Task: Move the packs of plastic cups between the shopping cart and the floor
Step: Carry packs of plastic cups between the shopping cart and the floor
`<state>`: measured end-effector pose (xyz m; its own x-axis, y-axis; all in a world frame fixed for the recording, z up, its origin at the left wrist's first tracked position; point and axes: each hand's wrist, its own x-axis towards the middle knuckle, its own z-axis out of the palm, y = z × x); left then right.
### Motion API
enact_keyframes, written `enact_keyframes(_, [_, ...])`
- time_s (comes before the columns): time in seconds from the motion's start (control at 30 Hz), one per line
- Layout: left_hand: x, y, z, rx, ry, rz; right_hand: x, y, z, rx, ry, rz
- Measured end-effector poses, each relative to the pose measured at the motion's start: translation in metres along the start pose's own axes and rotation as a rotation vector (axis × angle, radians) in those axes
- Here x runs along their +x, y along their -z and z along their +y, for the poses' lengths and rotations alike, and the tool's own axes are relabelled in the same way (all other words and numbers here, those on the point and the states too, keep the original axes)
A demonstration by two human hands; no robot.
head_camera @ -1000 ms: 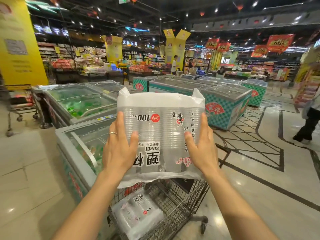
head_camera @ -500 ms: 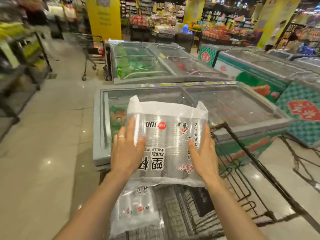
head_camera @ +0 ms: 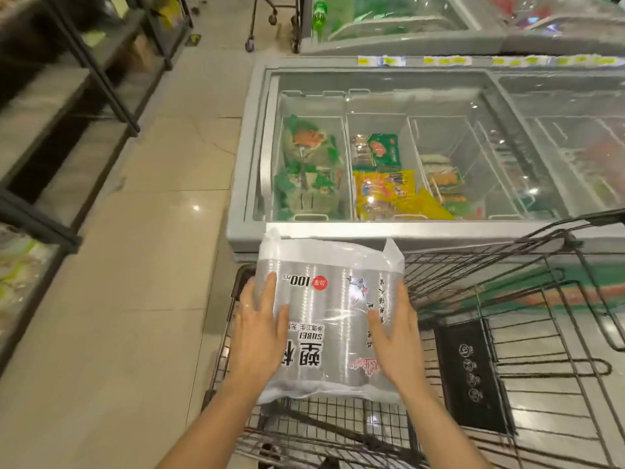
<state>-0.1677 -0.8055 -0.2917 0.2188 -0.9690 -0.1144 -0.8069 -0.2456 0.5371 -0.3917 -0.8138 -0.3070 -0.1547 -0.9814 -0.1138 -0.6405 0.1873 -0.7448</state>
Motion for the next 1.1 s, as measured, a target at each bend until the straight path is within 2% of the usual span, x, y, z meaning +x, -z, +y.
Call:
enact_keyframes(0.37, [0.032, -0.106, -0.079, 0.046, 0.192, -0.090, 0.036, -0.116, 0.094, 0.001, -0.100, -0.173])
enact_keyframes(0.57, [0.046, -0.147, -0.119, -0.017, 0.185, -0.111, 0.050, -0.162, 0.123, -0.017, -0.167, -0.185])
enact_keyframes(0.7, [0.056, -0.162, -0.132, 0.044, 0.117, -0.095, 0.049, -0.186, 0.139, -0.018, -0.166, -0.248])
enact_keyframes(0.83, [0.063, -0.170, -0.148, 0.014, 0.150, -0.160, 0.050, -0.201, 0.150, -0.087, -0.133, -0.252])
enact_keyframes(1.0, [0.065, -0.170, -0.148, 0.033, 0.123, -0.171, 0.054, -0.196, 0.149, -0.186, -0.194, -0.336])
enact_keyframes(1.1, [0.065, -0.162, -0.145, 0.075, 0.194, -0.222, 0.057, -0.180, 0.140, -0.321, -0.144, -0.403])
